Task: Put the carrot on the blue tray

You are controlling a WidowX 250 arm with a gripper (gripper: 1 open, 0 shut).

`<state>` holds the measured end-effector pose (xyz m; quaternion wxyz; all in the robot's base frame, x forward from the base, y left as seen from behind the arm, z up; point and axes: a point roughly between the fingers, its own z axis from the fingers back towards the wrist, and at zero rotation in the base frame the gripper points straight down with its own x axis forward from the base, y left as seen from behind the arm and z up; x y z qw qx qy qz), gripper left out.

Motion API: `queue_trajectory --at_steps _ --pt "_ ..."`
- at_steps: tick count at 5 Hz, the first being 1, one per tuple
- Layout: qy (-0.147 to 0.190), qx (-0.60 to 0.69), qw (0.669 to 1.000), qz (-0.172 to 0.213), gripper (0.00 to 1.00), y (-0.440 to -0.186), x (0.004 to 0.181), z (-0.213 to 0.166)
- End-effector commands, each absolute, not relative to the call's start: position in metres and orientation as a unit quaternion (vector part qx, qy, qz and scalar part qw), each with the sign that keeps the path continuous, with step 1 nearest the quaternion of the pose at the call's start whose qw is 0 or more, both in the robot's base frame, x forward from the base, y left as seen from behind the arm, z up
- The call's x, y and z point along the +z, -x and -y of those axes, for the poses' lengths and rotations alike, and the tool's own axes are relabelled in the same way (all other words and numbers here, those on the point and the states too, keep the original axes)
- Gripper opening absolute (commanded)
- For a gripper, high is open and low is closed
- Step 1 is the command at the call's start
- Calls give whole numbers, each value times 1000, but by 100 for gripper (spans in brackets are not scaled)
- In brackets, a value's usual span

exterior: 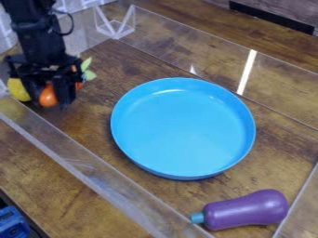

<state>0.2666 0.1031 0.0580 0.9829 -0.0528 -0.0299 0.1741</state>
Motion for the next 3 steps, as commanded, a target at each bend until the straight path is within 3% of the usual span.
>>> queue_trajectory --at_steps 1,3 --pt "44 157 984 70 0 -281 98 -84" --pt "45 124 989 68 0 -291 100 -30"
